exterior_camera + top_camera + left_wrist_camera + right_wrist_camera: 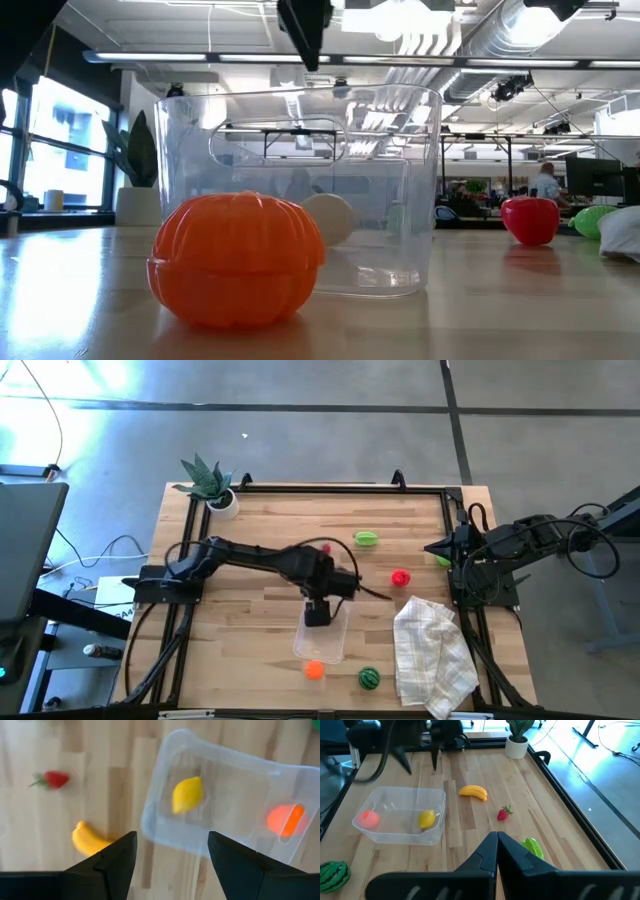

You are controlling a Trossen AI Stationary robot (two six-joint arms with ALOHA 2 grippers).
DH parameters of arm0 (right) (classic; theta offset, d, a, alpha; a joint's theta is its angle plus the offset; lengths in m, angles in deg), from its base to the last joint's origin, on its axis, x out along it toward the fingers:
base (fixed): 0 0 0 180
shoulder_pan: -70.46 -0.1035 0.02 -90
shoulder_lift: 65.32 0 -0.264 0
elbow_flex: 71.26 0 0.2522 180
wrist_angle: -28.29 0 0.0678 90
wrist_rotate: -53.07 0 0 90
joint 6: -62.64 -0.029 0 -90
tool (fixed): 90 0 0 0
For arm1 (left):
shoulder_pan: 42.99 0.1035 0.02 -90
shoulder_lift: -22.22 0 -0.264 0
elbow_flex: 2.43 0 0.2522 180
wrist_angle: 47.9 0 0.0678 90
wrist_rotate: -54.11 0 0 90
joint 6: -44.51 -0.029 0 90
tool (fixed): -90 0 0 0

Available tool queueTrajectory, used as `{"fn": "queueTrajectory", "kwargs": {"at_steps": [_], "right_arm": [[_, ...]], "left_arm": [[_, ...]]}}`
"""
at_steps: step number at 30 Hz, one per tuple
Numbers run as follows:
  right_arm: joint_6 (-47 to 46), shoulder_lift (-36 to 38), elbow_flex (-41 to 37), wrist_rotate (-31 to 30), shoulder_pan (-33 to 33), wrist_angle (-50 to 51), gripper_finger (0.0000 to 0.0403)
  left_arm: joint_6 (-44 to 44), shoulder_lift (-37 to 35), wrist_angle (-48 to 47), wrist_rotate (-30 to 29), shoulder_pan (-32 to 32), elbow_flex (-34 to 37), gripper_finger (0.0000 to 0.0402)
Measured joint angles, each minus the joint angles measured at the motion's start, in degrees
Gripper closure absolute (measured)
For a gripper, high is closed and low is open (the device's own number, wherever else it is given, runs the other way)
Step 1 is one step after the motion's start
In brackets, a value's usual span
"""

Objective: Pick and placing Produce into tupperware
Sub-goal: Put the banana into the transparent bin

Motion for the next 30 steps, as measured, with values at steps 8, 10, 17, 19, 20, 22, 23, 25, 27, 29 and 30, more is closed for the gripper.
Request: {"fn": "queueTrajectory", "kwargs": {"at_steps": [8,10,17,19,20,22,23,25,27,29,30], "right_arm": [[0.00,-0.02,0.00,0.00,-0.02,0.00,0.0403],[0.00,-0.02,0.00,0.00,0.00,-0.02,0.0403],[0.00,-0.02,0.00,0.00,0.00,-0.02,0.0403],[0.00,-0.02,0.00,-0.01,-0.01,-0.02,0.0403],[0.00,-0.02,0.00,-0.01,-0.01,-0.02,0.0403],[0.00,-0.02,0.00,-0.01,-0.01,-0.02,0.0403],[0.00,-0.02,0.02,0.00,-0.02,-0.02,0.0403],[0.00,-0.02,0.00,0.00,-0.02,-0.02,0.0403],[0.00,-0.02,0.00,0.00,-0.02,-0.02,0.0403],[0.00,-0.02,0.00,-0.02,0.00,-0.02,0.0403],[0.00,-0.02,0.00,-0.01,0.00,-0.02,0.0403]], "left_arm": [[1.27,-6.60,0.27,-1.82,6.14,7.56,0.0181],[1.27,-7.88,0.21,-1.72,7.84,10.86,0.0181],[0.80,-11.02,0.13,0.45,13.71,23.27,0.0181],[1.17,-11.05,0.30,0.43,15.30,25.63,0.0181],[1.18,-11.04,0.44,0.44,16.05,26.61,0.0181],[1.36,-11.13,1.53,0.51,17.75,28.83,0.0181],[1.70,-11.13,2.21,0.98,18.67,29.94,0.0181],[1.71,-11.11,3.63,2.64,20.28,31.72,0.0181],[1.18,-11.13,6.47,4.54,21.60,33.28,0.0181],[0.72,-11.08,9.07,5.89,22.48,34.16,0.0181],[0.72,-11.08,9.78,6.45,22.82,34.27,0.0181]]}}
